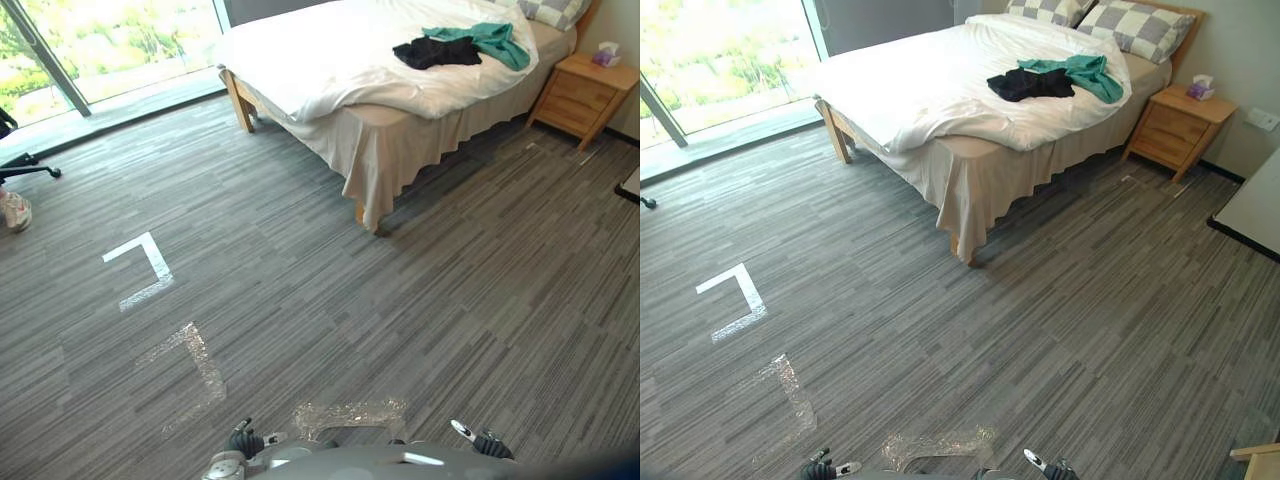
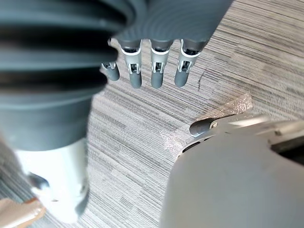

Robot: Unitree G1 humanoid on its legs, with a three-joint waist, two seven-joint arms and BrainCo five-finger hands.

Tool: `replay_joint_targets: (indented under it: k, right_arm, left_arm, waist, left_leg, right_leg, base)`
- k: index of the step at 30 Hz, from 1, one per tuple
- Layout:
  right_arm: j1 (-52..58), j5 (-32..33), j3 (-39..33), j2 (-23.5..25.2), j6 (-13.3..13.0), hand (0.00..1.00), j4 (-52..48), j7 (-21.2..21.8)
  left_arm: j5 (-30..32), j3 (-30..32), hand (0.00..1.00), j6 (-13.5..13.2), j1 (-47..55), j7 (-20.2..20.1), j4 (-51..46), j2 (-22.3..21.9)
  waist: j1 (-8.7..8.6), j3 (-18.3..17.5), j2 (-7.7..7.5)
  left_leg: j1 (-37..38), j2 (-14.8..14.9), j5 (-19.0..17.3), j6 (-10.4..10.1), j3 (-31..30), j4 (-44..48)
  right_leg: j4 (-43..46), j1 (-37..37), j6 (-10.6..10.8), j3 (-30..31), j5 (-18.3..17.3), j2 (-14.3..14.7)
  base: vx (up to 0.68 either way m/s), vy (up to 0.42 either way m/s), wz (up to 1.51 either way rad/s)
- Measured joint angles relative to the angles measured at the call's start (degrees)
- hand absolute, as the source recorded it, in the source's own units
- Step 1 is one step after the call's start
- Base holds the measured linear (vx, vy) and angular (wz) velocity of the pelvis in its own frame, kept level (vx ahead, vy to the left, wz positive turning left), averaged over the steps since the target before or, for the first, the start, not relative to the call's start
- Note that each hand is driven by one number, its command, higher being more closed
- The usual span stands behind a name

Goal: Tidy the bed and pick cloth on bed and put in laundry

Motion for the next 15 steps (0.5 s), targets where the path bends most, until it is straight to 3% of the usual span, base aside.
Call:
replay_joint_targets:
  k: [7,15]
  right_arm:
    - [-2.98,0.07,-0.14,1.11,0.03,0.00,0.05,0.11]
    - [-4.70,1.53,0.15,2.76,0.23,0.00,0.09,0.19]
  left_arm:
    - [0.02,0.00,0.00,-0.13,-0.35,-1.24,-0.02,-0.03]
    - [-0.03,-0.02,0.00,-0.38,-0.63,-1.88,-0.11,0.07]
  waist:
    - [0.17,0.35,-0.08]
    - [0.43,1.83,-0.31]
  left_leg:
    - [1.73,0.35,0.81,-0.46,1.52,-1.98]
    - [3.51,0.64,1.97,0.75,2.18,-4.86]
  right_leg:
    - [-1.14,1.07,0.94,-0.39,-0.05,0.43]
    - [-2.13,1.66,0.56,-0.36,0.22,1.04]
  base:
    - [0.00,-0.008,0.02]
    - [-0.04,-0.026,-0.02]
